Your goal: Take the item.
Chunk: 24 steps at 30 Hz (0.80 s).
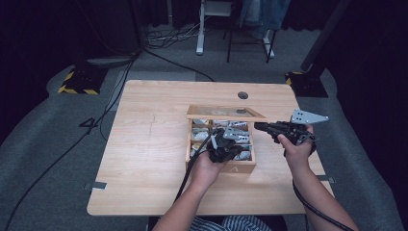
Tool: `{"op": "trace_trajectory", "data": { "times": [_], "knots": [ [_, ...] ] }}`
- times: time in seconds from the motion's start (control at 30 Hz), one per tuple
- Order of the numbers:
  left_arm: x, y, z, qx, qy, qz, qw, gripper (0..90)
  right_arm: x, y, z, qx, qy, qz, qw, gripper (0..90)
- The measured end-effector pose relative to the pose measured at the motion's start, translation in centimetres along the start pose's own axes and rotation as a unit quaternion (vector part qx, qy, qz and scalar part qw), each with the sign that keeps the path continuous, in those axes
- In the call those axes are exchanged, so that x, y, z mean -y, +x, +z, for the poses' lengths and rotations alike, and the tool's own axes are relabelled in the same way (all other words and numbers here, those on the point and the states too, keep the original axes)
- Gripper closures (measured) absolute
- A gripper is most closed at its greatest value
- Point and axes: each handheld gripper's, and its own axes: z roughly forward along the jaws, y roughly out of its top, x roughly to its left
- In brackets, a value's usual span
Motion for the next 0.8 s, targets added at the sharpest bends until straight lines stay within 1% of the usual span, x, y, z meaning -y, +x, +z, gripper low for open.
{"op": "trace_trajectory", "data": {
  "times": [0.03,0.13,0.2,0.37,0.63,0.7,0.8],
  "knots": [
    [0.0,0.0,0.0,0.000,0.000,0.000,1.0000,89.8,0.0,0.0,0.0,0.000,0.000,0.000,1.0000,90.0],
    [-0.2,-0.1,-0.6,-0.002,-0.016,0.007,0.9999,89.8,0.0,0.0,0.0,0.000,0.000,0.000,1.0000,90.0],
    [-0.4,-0.1,-1.1,0.002,-0.029,0.006,0.9996,89.8,0.0,0.0,0.0,0.000,0.000,-0.001,1.0000,90.0],
    [-0.7,-0.3,-1.9,0.007,-0.037,0.010,0.9993,89.8,0.0,0.0,0.0,0.000,0.001,-0.001,1.0000,90.0],
    [-1.3,-0.5,-3.7,0.004,-0.051,0.013,0.9986,89.7,0.0,0.0,0.0,0.001,0.001,-0.001,1.0000,90.0],
    [-1.4,-0.5,-4.2,-0.002,-0.053,0.017,0.9985,89.7,0.0,0.0,0.0,0.001,0.001,-0.001,1.0000,90.0],
    [-1.5,-0.5,-4.8,-0.002,-0.057,0.016,0.9983,89.7,0.0,0.0,0.0,0.001,0.001,-0.001,1.0000,90.0]
  ]
}}
